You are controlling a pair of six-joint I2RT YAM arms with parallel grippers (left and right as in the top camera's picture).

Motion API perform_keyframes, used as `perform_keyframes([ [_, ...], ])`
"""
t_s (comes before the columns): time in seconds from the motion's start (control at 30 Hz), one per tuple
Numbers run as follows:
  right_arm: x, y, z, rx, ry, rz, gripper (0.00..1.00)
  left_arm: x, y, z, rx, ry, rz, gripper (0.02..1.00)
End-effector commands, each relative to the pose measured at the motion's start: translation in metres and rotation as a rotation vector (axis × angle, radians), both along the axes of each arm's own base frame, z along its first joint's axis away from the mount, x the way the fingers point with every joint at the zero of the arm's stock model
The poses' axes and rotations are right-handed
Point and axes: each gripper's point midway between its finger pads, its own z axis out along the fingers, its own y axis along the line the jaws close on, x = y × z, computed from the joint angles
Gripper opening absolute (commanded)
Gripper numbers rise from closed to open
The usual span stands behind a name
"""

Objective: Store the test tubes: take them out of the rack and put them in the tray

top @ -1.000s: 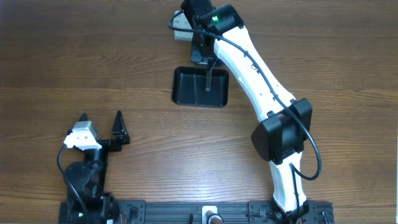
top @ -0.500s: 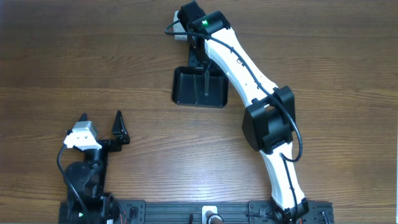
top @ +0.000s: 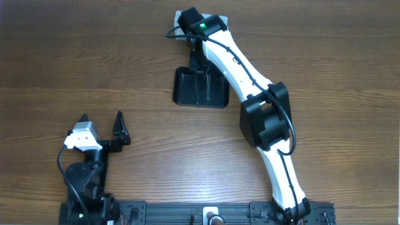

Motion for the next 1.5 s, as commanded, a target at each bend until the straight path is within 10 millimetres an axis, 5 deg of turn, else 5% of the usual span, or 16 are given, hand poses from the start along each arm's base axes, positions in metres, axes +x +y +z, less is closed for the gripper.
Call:
perform_keyframes([
  [0.03, 0.003, -0.005, -0.009, -0.017, 0.008, -0.022, 0.080, 0.000, 0.001, -0.002, 0.015, 0.002, 0.003, 1.000],
  [1.1, 0.004, -0.003, -0.035, -0.030, 0.036, -0.021, 0.082, 0.000, 0.001, -0.002, 0.015, 0.002, 0.003, 0.998],
  [1.5, 0.002, -0.001, -0.038, -0.033, 0.042, -0.015, 0.290, 0.000, 0.001, -0.002, 0.015, 0.002, 0.003, 0.998],
])
